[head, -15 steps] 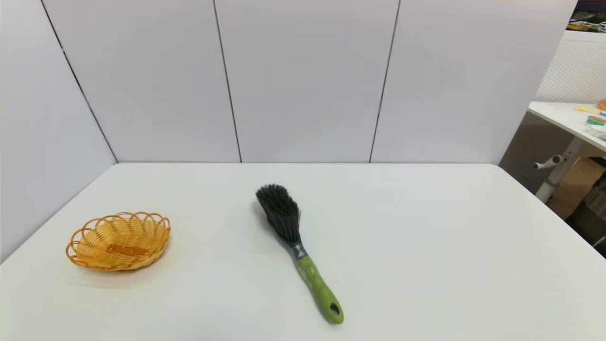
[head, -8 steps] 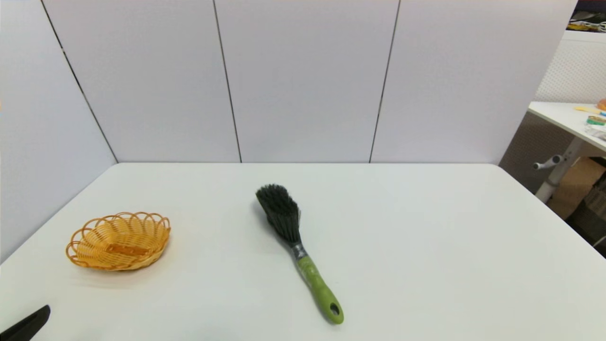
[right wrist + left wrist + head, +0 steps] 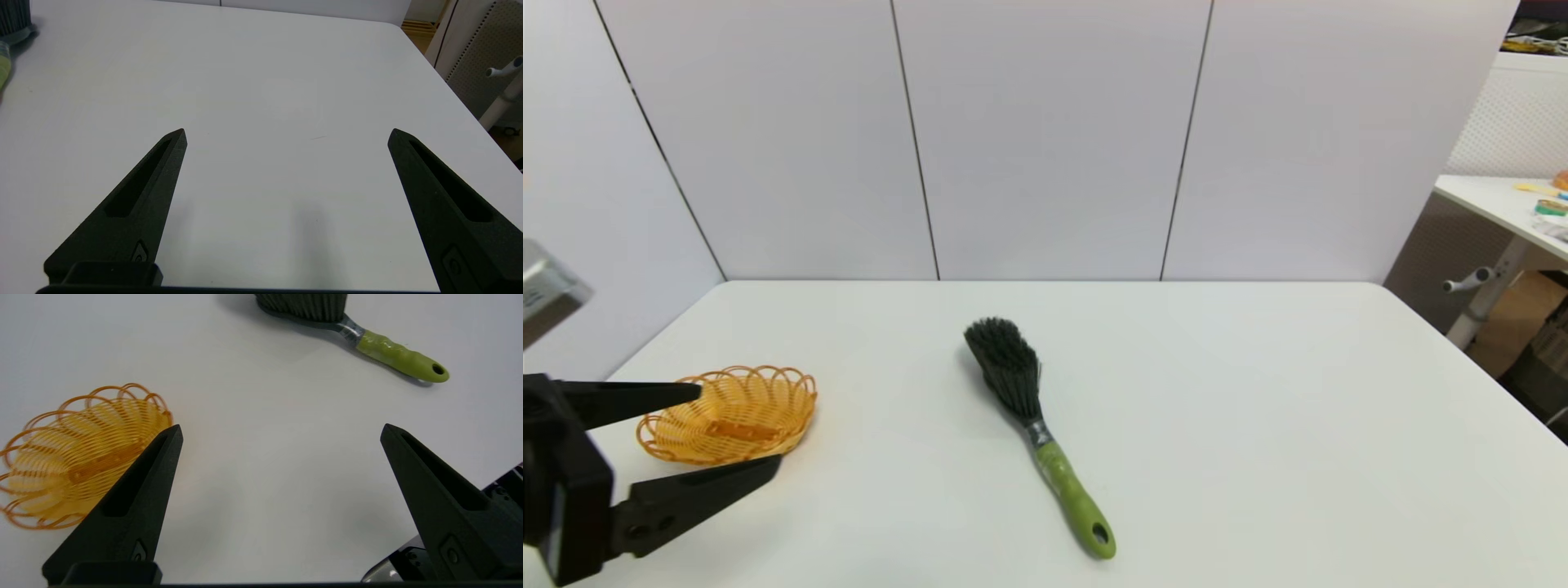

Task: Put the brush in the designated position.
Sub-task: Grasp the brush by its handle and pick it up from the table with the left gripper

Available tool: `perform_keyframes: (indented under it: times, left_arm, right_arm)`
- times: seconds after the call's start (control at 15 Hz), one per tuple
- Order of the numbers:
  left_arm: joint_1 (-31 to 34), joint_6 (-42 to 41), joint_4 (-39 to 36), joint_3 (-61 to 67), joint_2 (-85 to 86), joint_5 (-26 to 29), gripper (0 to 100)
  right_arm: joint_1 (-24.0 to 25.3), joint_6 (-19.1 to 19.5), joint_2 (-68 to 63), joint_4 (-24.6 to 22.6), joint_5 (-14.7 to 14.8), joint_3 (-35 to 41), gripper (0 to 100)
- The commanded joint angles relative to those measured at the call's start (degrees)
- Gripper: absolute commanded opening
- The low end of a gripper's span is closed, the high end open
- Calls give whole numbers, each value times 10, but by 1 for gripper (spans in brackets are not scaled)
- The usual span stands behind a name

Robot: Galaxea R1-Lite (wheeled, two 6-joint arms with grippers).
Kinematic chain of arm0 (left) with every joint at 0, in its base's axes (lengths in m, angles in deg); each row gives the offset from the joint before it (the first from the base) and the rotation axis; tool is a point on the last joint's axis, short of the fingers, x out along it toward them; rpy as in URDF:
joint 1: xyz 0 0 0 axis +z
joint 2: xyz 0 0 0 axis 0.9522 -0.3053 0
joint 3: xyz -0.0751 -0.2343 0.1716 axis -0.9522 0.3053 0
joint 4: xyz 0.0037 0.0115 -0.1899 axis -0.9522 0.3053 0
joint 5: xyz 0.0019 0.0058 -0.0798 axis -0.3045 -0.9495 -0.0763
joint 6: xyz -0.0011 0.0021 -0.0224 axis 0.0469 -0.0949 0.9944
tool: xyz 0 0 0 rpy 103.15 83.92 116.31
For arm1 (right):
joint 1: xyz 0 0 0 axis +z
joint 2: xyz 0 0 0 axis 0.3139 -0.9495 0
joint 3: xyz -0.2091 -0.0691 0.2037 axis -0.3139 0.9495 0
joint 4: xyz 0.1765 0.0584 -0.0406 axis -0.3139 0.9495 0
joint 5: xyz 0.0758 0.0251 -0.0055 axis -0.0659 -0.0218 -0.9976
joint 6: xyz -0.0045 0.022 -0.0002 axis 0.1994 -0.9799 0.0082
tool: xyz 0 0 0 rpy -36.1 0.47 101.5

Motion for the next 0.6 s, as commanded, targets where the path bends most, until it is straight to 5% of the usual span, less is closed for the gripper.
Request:
perform_keyframes:
  times: [0.07,0.6]
  left_arm:
    - [-154,108,5,-88,-180,-95,100]
    - [-291,331,6,-172,-359,-276,100]
  right_arm:
    - [0,-1,1,0,0,1,100]
    - [0,0,1,0,0,1,100]
